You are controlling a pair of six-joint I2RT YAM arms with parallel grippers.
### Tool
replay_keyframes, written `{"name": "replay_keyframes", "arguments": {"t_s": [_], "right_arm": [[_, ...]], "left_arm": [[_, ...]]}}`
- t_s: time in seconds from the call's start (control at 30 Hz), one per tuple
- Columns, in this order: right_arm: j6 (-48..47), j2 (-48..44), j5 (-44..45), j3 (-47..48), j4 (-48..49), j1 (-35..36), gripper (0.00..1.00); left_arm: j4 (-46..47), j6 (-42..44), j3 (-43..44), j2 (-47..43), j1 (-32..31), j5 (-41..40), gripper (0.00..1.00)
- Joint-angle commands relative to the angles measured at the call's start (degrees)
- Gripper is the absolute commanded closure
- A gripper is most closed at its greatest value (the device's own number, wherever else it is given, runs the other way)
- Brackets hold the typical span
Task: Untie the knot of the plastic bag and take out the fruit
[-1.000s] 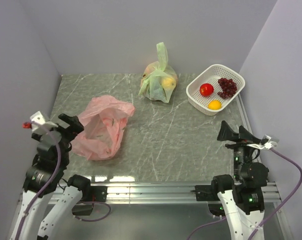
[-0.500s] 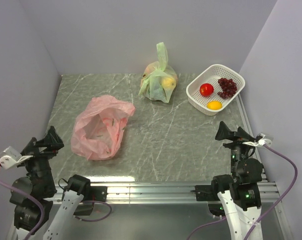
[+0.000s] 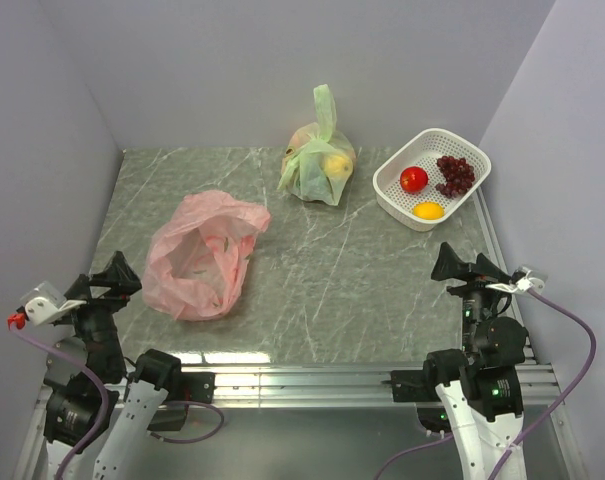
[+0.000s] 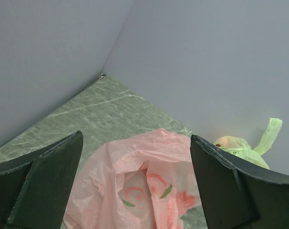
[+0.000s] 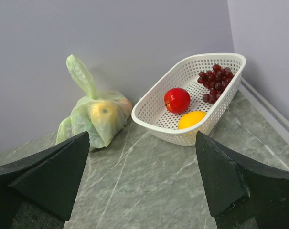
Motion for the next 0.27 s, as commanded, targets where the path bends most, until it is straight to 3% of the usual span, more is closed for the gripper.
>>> {"name": "replay_keyframes", "arguments": {"t_s": [0.0, 0.23], "right_arm": [[-0.8, -5.7, 0.2, -0.6, 2.3, 0.4, 0.02], [-0.8, -5.7, 0.1, -0.6, 2.3, 0.3, 0.02]], "left_arm": [[1.2, -0.4, 0.6, -1.6, 0.3, -0.2, 0.01], [1.5, -0.7, 0.9, -0.7, 0.3, 0.5, 0.0]]}}
